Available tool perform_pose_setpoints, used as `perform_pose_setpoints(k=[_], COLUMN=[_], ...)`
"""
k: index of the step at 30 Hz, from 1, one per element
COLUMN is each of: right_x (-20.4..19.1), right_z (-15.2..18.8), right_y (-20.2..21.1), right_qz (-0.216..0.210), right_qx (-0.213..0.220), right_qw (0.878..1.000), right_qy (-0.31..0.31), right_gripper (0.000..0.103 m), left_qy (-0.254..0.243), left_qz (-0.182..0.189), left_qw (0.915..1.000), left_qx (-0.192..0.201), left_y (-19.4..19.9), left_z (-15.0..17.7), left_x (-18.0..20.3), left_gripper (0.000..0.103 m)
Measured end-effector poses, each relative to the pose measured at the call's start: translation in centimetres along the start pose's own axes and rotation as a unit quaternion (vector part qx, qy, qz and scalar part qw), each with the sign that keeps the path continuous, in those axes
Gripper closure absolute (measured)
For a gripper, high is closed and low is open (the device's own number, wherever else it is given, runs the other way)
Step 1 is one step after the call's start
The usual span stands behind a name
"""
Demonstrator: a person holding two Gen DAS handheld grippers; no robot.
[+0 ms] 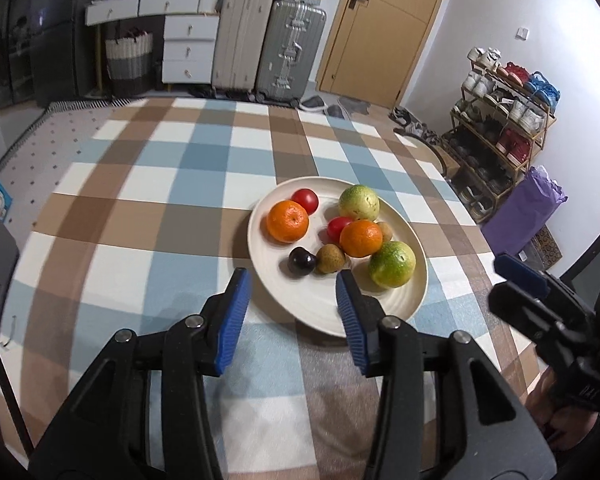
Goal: Organize fruits
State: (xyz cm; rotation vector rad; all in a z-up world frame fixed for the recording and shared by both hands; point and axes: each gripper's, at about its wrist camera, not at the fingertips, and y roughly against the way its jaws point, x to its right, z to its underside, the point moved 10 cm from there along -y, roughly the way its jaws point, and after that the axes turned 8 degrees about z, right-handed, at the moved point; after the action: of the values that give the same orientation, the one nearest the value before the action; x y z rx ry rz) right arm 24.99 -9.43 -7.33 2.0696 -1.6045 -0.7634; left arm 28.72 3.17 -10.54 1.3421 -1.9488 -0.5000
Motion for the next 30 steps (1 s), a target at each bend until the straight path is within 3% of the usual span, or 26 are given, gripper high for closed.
perform_pose_setpoints(k=[2,4,9,13,15,18,30], right_x=[0.2,0.5,1.2,1.4,1.4,1.3,0.4], right_z=[-0.1,-0.1,-0.2,-0.5,-0.6,-0.5,1.1], right_y=[1.2,2.3,4.7,6.6,7.3,7.8,8.4], right_qz=[0.004,0.007,0.024,0.027,0.032,0.032,0.043], right_qx=[0.014,0.030,0.067,0.110,0.127,0.143,0.192], right_qw=[1.000,1.000,0.997,0.994,0.991,0.989,0.979], right_qy=[-0.003,-0.004,-0.013,-0.012,-0.006,0.004,0.059], right_gripper=[0.031,0.028,0.013,0.004,0.002,0.001,0.001], left_qy=[0.002,0.006,-0.014,-0.034,-0.041,-0.042,-0.089], left_qz=[-0.009,-0.006,-0.029,-0.053,-0.059,-0.069,-0.106], left_qw=[0.9999,0.9995,0.9969,0.9922,0.9895,0.9846,0.9636], left_qx=[0.015,0.031,0.071,0.108,0.125,0.155,0.229], left_y=[1.7,3.3,6.7,9.2,10.2,11.6,13.7], left_z=[0.3,0.7,1.5,1.7,1.8,2.0,3.3], left_x=[0.2,0.5,1.3,1.8,1.9,1.6,1.1], left_gripper=[0.059,0.047,0.034,0.017,0.014,0.001,0.000])
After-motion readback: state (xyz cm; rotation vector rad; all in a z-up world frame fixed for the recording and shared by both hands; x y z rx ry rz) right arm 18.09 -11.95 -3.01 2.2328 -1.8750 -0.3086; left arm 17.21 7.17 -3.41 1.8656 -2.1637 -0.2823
